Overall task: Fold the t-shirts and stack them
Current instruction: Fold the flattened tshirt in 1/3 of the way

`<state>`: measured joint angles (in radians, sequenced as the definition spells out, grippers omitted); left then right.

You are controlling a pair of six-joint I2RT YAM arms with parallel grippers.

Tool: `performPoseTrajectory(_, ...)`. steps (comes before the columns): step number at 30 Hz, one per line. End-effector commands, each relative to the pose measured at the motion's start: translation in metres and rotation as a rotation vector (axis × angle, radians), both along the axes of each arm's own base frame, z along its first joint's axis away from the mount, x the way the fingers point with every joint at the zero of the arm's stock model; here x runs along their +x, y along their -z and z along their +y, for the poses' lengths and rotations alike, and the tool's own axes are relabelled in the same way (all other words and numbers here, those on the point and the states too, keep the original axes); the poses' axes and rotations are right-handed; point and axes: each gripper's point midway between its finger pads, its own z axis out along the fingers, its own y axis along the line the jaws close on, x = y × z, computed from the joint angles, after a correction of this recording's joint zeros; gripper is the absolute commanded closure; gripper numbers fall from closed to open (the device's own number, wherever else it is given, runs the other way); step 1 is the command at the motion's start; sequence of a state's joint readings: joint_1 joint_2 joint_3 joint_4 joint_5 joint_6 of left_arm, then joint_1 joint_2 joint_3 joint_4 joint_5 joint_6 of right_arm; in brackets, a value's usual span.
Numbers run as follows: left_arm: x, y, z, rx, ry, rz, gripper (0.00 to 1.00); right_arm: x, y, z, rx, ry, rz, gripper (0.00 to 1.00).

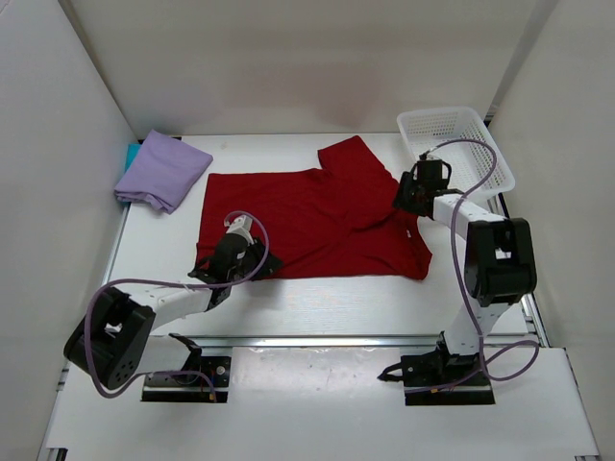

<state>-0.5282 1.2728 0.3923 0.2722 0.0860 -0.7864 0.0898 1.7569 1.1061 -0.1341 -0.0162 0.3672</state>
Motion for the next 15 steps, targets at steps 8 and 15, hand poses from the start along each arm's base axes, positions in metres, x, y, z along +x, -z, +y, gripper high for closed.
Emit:
performPoseTrajectory(8,0.006,-0.011,-0.017,-0.043,0.035,-0.031,0.68,0.038,0.012,-0.006,-0.048,0.034,0.028,0.61)
performPoseTrajectory(15,0.009,-0.013,-0.016,-0.048,0.033,-0.039,0.68,0.037,0.021,-0.005,-0.101,0.047,0.091,0.63)
